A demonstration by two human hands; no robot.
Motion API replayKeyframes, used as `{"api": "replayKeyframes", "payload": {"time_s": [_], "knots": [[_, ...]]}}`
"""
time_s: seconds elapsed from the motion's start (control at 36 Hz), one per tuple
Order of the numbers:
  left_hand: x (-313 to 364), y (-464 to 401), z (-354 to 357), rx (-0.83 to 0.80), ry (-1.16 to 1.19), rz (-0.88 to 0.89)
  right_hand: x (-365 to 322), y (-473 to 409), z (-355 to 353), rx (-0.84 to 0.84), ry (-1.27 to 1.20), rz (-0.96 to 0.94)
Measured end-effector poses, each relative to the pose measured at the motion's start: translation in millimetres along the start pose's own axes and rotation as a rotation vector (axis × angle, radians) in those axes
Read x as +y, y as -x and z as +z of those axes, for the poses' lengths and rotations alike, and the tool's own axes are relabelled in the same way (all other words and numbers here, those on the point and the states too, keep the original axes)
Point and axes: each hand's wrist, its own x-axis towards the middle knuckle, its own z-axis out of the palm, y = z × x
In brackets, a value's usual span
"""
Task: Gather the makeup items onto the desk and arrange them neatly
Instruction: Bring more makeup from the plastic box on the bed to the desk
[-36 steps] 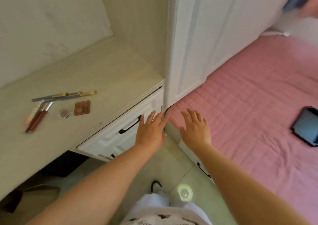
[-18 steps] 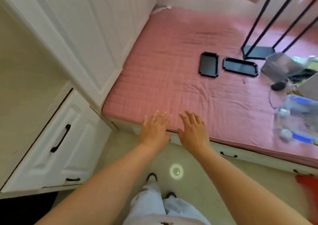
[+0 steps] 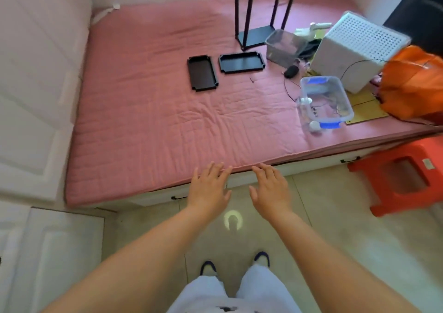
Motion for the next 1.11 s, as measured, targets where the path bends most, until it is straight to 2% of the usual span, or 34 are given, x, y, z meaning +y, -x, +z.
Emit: {"api": "replayKeyframes", "payload": {"time_s": [0.19,0.31,0.44,0.56,0.83,1.11], "knots": [[65,-49,-12,0.025,0.004,0.05,67,-25,-32,0.014,-0.024,0.047],[120,-85,-19,0.054,0.035,0.044,120,-47,-61,0.012,-0.012,0.014],[187,-129,-26,0.077,0.071,0.029,184,-77,-101,-0.035,0.04,-0.019],[225,-163,-32,0.054,0.094,0.045,226,-105,-123,-0.073,0.046,0.035],[261,-286,-46,-0.026,0.056,0.081,299,-194,-148,-0.157,0.082,0.148],[273,-404,-57,-0.128,0.054,0.107,357,-281,-158,-0.257,-0.011,0.303]]}}
